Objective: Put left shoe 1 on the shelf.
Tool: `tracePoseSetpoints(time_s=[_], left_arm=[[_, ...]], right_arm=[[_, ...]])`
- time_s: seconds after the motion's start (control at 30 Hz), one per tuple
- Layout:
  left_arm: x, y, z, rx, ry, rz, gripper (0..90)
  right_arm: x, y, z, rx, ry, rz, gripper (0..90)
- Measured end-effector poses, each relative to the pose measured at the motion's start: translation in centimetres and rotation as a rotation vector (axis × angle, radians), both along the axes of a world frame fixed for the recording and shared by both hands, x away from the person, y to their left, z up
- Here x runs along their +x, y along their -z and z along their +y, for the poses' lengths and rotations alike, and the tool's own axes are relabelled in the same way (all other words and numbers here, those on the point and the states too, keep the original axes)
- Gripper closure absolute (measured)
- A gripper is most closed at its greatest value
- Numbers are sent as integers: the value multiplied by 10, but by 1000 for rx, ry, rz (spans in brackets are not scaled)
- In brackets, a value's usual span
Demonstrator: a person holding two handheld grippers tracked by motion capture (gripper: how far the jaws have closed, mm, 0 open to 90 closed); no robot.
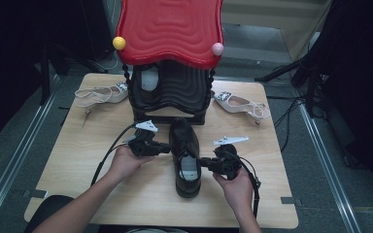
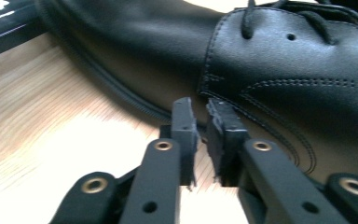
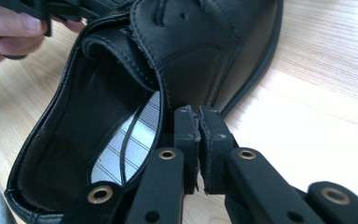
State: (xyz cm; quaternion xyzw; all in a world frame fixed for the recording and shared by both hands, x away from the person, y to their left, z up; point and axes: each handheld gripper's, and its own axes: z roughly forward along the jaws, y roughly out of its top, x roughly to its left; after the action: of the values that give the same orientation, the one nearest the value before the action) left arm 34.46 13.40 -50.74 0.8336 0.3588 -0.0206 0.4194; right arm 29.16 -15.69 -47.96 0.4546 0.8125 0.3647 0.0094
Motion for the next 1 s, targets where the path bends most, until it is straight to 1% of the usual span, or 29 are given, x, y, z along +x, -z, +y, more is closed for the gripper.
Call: tracePoseSetpoints(time_s=[0.1,0.17,0.23,0.3,0.37,0.4,0.53,0.6,0.7,0.8,0.83,0.9,0.97,1.0], left_arm=[[0,-9,7,-15,0,1,698],[0,-16,10,-20,7,14,657],[-1,-22,12,-27,7,15,627],[-3,-27,13,-41,9,18,598],[-4,-32,14,-25,23,16,579],[-4,-35,14,-18,31,6,571],[-4,-47,16,-44,30,-1,554],[-3,-52,17,-42,26,-3,550],[-2,-59,18,-43,34,-8,567],[-2,-69,20,-20,66,-47,650],[-2,-71,20,-24,67,-49,660],[-1,-79,23,-28,71,-71,709],[1,-85,26,-33,75,-68,751],[1,-88,27,-27,74,-76,777]], right_arm=[[-1,-7,-3,17,10,8,831],[-4,-14,-3,20,19,-7,796],[-5,-20,0,33,10,-6,757],[-7,-22,3,38,1,-2,738],[-8,-25,8,42,-12,-1,725],[-9,-26,10,39,-19,-4,726],[-12,-34,18,43,-30,-10,717],[-12,-35,21,44,-35,-4,699],[-12,-36,28,41,-47,11,682],[-12,-35,36,28,-56,22,657],[-13,-34,40,18,-65,21,645],[-13,-33,44,11,-69,25,632],[-13,-31,48,10,-75,32,623],[-13,-31,50,9,-80,31,623]])
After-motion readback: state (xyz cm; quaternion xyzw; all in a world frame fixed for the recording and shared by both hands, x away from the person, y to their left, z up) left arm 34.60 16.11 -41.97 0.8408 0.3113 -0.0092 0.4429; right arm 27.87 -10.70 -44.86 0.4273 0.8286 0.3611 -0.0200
